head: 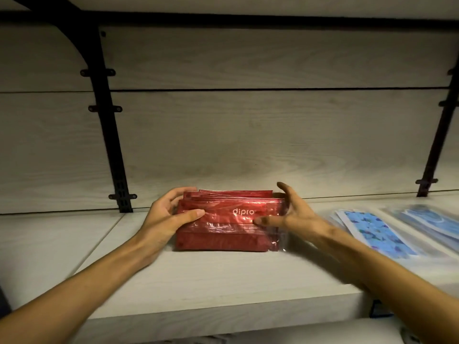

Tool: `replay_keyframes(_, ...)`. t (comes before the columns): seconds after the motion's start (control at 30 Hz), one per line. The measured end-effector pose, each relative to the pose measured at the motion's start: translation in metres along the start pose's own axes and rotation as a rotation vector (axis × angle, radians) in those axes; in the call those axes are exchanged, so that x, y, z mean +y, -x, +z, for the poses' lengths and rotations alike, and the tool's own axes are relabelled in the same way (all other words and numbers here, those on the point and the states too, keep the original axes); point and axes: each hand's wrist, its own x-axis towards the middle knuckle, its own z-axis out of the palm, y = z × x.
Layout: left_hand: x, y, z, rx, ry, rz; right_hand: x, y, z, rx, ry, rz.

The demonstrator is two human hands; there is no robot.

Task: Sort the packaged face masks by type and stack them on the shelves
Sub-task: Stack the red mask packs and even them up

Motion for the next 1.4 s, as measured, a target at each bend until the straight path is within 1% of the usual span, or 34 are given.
replay_keyframes(0.07, -0.001, 0.0, 0.002, -0.004, 0.023, -0.007, 0.008, -0.001, 0.0, 0.044, -0.186, 0.037)
replay_keyframes(0.13, -0.002, 0.0, 0.002, -0.015, 0.021, -0.018, 0.012, -0.002, -0.001, 0.032, -0.294, 0.088)
replay_keyframes(0.2, -0.004, 0.002, 0.0, -0.021, 0.025, -0.033, 0.017, 0.001, 0.0, 0.056, -0.423, 0.157)
replay_keyframes(0.27, -0.004, 0.003, 0.0, -0.039, 0.018, -0.039, 0.016, 0.003, 0.001, 0.125, -0.46, 0.15)
replay_keyframes(0.33, -0.005, 0.004, 0.003, -0.042, -0.004, -0.033, 0.012, 0.004, 0.002, 0.203, -0.44, 0.065)
replay_keyframes(0.47, 0.001, 0.0, 0.014, 0.059, 0.048, 0.005, 0.003, 0.004, 0.004, 0.353, -0.275, -0.197)
replay_keyframes(0.53, 0.0, 0.002, 0.018, 0.053, 0.075, -0.018, 0.005, 0.006, 0.004, 0.36, -0.217, -0.285)
replay_keyframes(0.57, -0.001, 0.004, 0.02, 0.034, 0.079, -0.057, 0.007, 0.008, 0.004, 0.327, -0.206, -0.287)
replay_keyframes(0.67, -0.007, 0.012, 0.024, -0.044, 0.044, -0.171, 0.013, 0.014, 0.008, 0.182, -0.217, -0.169)
replay_keyframes(0.73, -0.007, 0.013, 0.025, -0.046, 0.019, -0.179, 0.013, 0.017, 0.009, 0.138, -0.217, -0.144)
replay_keyframes(0.9, -0.003, 0.016, 0.028, 0.019, -0.036, -0.111, 0.01, 0.03, 0.013, 0.114, -0.284, -0.241)
replay_keyframes(1.03, 0.001, 0.025, 0.028, -0.045, -0.077, -0.066, 0.009, 0.039, 0.006, 0.149, -0.032, -0.359)
replay_keyframes(1.17, 0.001, 0.034, 0.024, -0.101, -0.138, -0.084, 0.011, 0.047, 0.004, 0.085, 0.073, -0.342)
replay_keyframes(1.23, 0.003, 0.033, 0.026, -0.082, -0.153, -0.086, 0.009, 0.044, 0.004, 0.078, 0.086, -0.31)
replay_keyframes(1.33, 0.005, 0.028, 0.028, -0.015, -0.163, -0.057, 0.001, 0.037, 0.002, 0.096, 0.173, -0.295)
replay_keyframes(1.4, 0.003, 0.028, 0.028, -0.011, -0.174, -0.07, -0.005, 0.034, 0.0, 0.092, 0.349, -0.283)
